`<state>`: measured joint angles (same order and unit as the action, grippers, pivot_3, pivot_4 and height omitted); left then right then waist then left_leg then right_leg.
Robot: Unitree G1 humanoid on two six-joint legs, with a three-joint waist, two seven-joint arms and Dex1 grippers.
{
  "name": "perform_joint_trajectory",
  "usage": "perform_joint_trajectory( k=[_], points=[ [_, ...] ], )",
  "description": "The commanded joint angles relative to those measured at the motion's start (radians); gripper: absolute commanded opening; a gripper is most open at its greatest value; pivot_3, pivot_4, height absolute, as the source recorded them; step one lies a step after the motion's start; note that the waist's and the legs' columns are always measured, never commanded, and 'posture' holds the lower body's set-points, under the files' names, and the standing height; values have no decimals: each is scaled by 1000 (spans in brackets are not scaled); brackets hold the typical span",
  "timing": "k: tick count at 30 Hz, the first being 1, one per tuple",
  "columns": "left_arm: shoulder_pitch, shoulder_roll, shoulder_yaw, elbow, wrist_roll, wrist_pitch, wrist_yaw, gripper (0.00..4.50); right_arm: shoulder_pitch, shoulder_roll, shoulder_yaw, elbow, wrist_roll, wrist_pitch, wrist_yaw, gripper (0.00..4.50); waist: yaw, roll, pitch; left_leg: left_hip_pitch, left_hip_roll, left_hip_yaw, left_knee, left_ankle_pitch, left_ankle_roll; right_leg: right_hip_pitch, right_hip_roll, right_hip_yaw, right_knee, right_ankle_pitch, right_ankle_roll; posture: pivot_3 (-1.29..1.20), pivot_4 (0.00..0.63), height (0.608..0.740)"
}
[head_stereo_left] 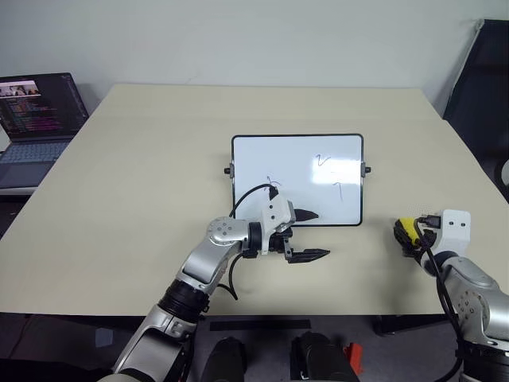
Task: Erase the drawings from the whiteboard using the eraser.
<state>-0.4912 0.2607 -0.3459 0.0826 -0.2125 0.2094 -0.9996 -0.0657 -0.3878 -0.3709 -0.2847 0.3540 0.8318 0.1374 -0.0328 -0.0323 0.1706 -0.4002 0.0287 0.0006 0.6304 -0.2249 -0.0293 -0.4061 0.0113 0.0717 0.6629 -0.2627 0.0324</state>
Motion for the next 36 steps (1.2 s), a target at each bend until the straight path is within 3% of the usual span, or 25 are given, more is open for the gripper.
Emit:
perform_joint_trajectory(
  k=[1,3,5,17,24,36],
  points=[
    [-5,-11,-1,-23,10,-25,11,4500,-13,-13,-23,-14,4,-23,9,2380,0,0,0,0,0,0,0,0,0,0,0,0,0,0,0,0,150,740],
    [-6,-14,-1,-22,9,-24,12,4500,-13,-10,-25,-15,5,-21,7,1597,0,0,0,0,0,0,0,0,0,0,0,0,0,0,0,0,150,740],
    [-9,-15,4,-17,9,-25,11,4500,-14,-8,-27,-16,7,-18,5,1093,0,0,0,0,0,0,0,0,0,0,0,0,0,0,0,0,150,740],
    [-11,-1,9,5,45,-37,49,4500,0,-45,44,-52,-60,-74,20,1090,0,0,0,0,0,0,0,0,0,0,0,0,0,0,0,0,150,740],
    [-26,-20,51,82,161,-153,240,4500,32,1,128,-136,-133,-281,20,1090,-1,0,0,0,0,0,0,0,0,0,0,0,1,0,0,0,150,740],
    [-67,-53,48,179,229,-238,319,4500,-188,63,299,-49,-202,-356,39,1090,1,0,0,0,0,0,0,0,0,0,0,0,1,0,0,0,150,740]
  ],
)
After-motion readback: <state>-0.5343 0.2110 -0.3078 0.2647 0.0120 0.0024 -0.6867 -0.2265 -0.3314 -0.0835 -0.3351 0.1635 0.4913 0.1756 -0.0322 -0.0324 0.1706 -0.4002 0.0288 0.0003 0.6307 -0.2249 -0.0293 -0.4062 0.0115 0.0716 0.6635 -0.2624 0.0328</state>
